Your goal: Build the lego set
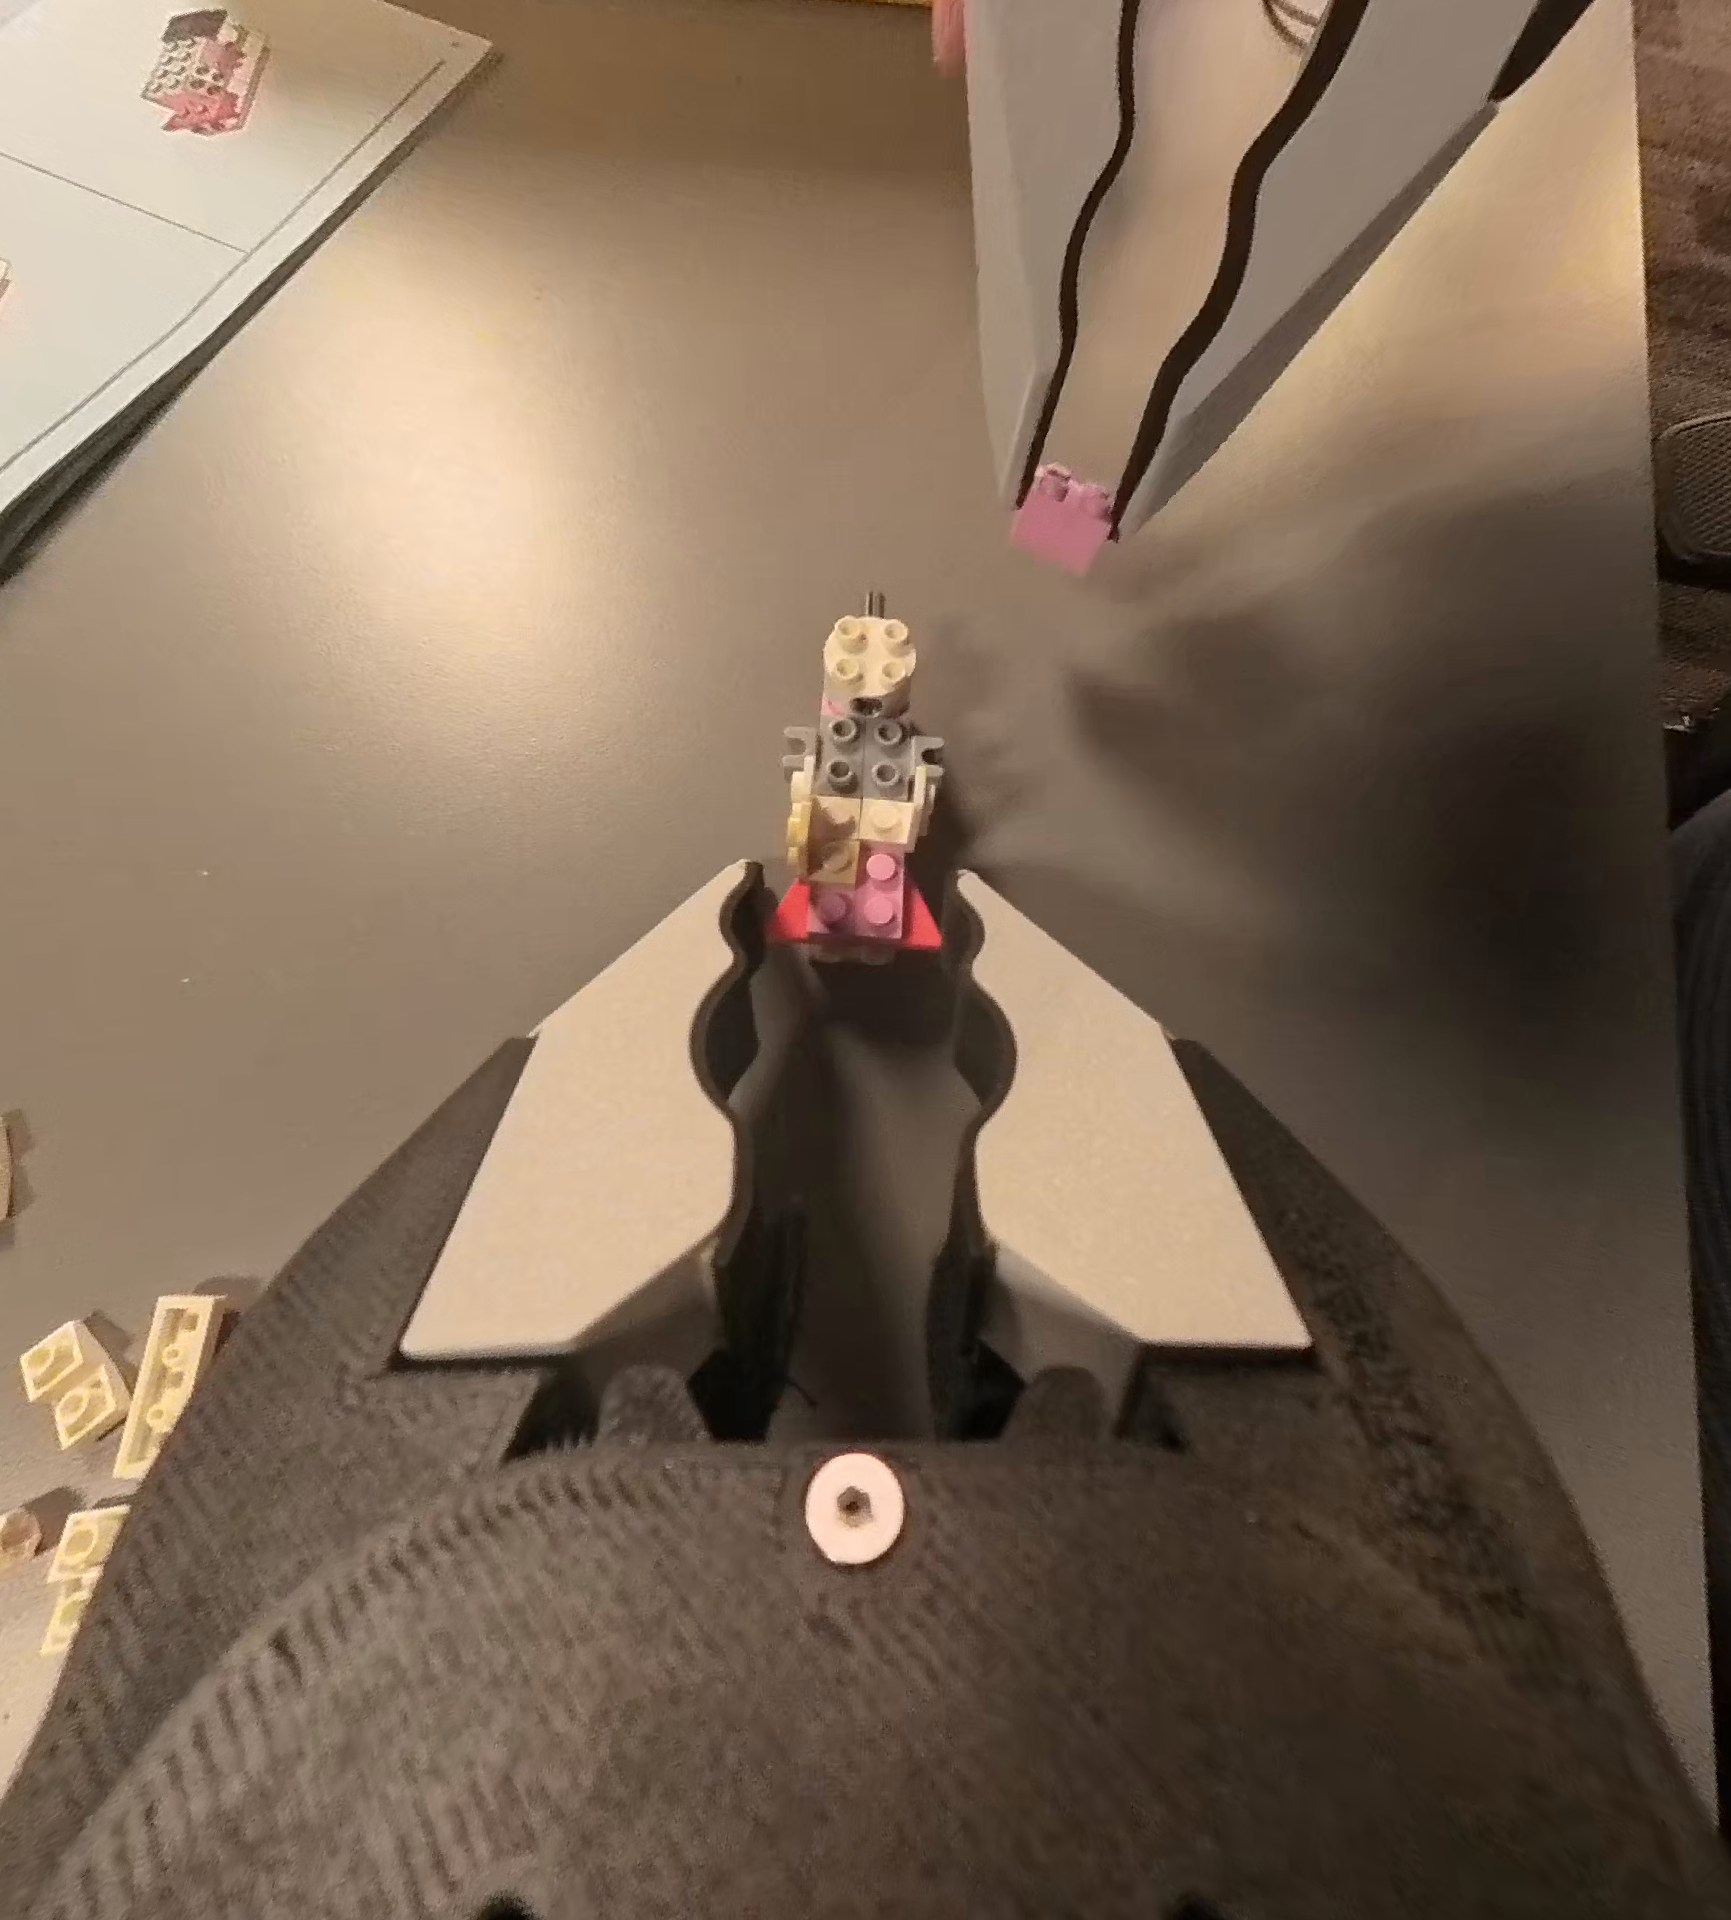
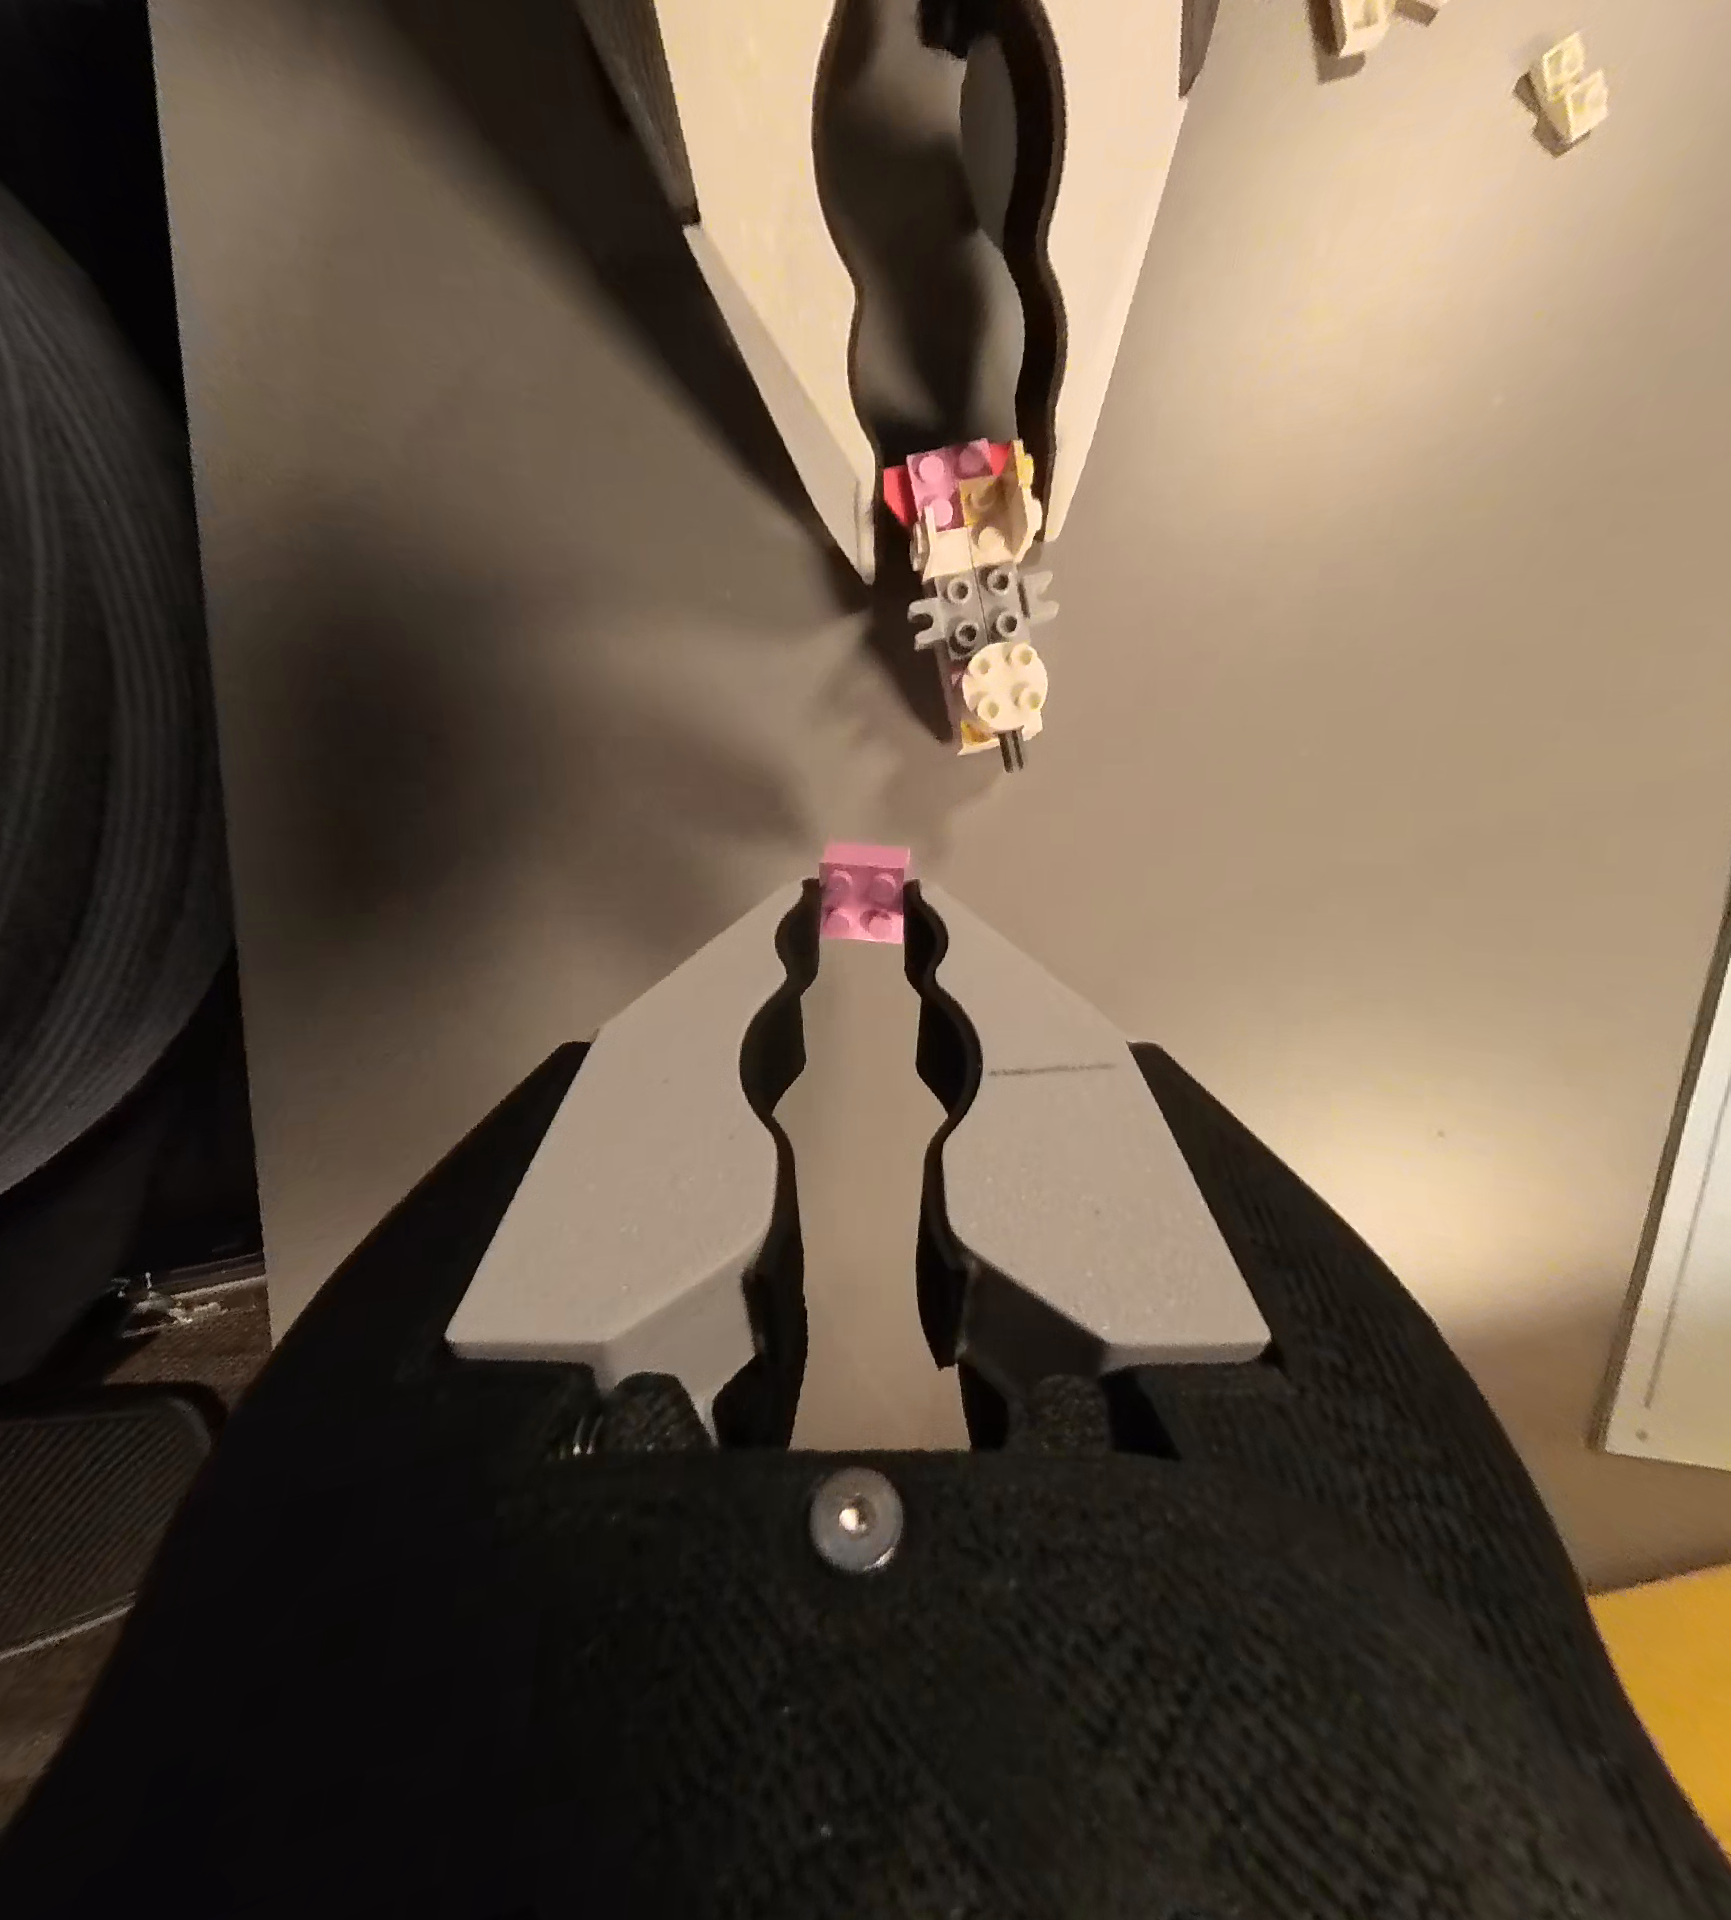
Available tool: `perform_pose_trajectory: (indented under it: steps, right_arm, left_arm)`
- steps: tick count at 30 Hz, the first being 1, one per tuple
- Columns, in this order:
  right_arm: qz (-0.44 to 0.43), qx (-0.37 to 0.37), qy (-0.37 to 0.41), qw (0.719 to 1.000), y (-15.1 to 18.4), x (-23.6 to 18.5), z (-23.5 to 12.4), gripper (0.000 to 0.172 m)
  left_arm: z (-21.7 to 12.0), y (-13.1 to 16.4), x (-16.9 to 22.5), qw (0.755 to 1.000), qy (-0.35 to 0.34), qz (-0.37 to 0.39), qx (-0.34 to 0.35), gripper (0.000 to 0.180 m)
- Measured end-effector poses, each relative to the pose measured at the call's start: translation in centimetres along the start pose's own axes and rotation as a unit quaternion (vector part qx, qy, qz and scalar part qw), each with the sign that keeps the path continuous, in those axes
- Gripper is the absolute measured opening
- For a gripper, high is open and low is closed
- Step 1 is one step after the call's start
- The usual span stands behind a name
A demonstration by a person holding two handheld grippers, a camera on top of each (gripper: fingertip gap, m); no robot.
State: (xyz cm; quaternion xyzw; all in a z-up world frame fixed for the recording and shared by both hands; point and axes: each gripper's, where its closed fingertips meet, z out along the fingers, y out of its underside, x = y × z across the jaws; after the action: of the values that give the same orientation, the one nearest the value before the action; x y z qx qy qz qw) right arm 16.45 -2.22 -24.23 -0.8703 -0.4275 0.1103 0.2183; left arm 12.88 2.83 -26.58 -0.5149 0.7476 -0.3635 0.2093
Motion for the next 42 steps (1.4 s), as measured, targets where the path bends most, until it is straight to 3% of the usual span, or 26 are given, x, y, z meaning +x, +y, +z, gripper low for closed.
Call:
perform_pose_trajectory:
  steps: [13,18,22,25,42]
  right_arm:
    - [-0.018,0.019,0.003,1.0,-1.3,0.6,-0.1,0.014]
    - [-0.052,0.024,0.001,0.998,-3.3,1.6,-0.2,0.014]
    - [-0.079,0.023,-0.015,0.996,-4.8,1.9,0.3,0.013]
    - [-0.096,0.011,-0.024,0.995,-5.3,1.9,0.9,0.013]
    - [-0.155,-0.081,-0.038,0.984,-5.2,1.5,1.2,0.013]
  left_arm:
    - [0.0,0.0,0.0,1.0,0.003,-0.004,0.002,0.033]
    - [0.6,-0.5,0.7,1.0,0.013,0.003,0.001,0.051]
    - [1.0,-0.8,0.3,1.0,0.003,-0.002,0.001,0.041]
    - [0.9,-0.8,0.1,1.0,0.007,-0.016,0.003,0.024]
    - [0.3,-1.5,0.9,0.999,0.02,0.007,0.034,0.023]
